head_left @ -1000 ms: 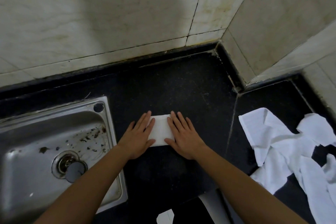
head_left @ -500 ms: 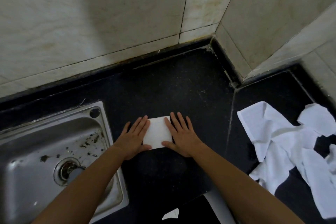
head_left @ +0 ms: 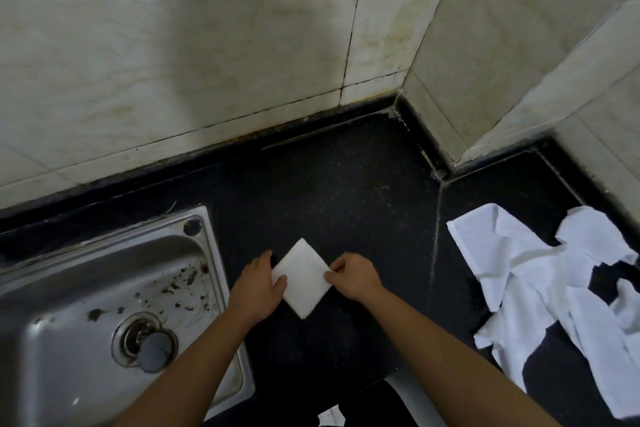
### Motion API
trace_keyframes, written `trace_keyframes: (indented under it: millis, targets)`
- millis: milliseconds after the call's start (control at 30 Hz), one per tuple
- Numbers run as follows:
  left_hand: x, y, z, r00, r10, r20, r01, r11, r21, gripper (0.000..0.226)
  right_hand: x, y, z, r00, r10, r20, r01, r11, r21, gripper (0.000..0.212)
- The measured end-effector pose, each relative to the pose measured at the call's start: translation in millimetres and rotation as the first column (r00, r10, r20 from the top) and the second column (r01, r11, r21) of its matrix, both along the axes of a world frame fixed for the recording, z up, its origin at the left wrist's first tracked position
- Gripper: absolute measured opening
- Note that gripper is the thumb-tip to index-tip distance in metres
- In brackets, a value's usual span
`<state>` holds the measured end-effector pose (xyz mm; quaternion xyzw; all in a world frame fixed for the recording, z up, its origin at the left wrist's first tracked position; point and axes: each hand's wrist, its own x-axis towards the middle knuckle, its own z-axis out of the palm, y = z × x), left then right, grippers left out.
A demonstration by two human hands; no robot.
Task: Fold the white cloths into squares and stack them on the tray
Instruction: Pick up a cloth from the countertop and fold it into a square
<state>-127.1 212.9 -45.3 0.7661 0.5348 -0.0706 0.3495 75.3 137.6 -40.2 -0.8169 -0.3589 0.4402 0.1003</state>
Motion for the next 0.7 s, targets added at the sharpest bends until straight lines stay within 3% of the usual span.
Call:
trace_keyframes:
  millis: [167, 400, 467, 567, 633, 700]
  targets:
    - [-6, -1, 10, 0.978, -0.147, -0.145, 0.145, 0.989, -0.022, 0.071, -1, 2, 18, 0.993, -0.001, -0.118, 0.003, 1.0, 0.018, 0.036]
    - [25, 5, 50, 0.914, -0.387, -0.117, 0.402, 0.901, 0.163, 0.082, -2, -14, 61, 0.989, 0.131, -0.063, -0.119, 0.979, 0.164, 0.02]
    - [35, 11, 62, 0.858, -0.504, -0.096, 0.513, 0.843, 0.162, 0.065, 3, -25, 77, 0.984, 0.174, -0.024, -0.167, 0.969, 0.184, 0.018]
    - [44, 10, 80, 0.805, -0.593, -0.025, 0.589, 0.793, 0.157, 0.02, 14, -47, 95, 0.982, 0.189, 0.016, -0.188, 0.96, 0.209, 0.015]
    - [43, 5, 91, 0.821, -0.563, 0.096, 0.554, 0.826, 0.102, 0.005, 20, -65, 102, 0.993, 0.116, 0.003, -0.113, 0.961, 0.253, 0.01]
    - [44, 0, 104, 0.855, -0.411, 0.315, 0.452, 0.889, -0.069, 0.006, 25, -84, 107, 0.995, -0.024, -0.094, 0.052, 0.95, 0.309, 0.007]
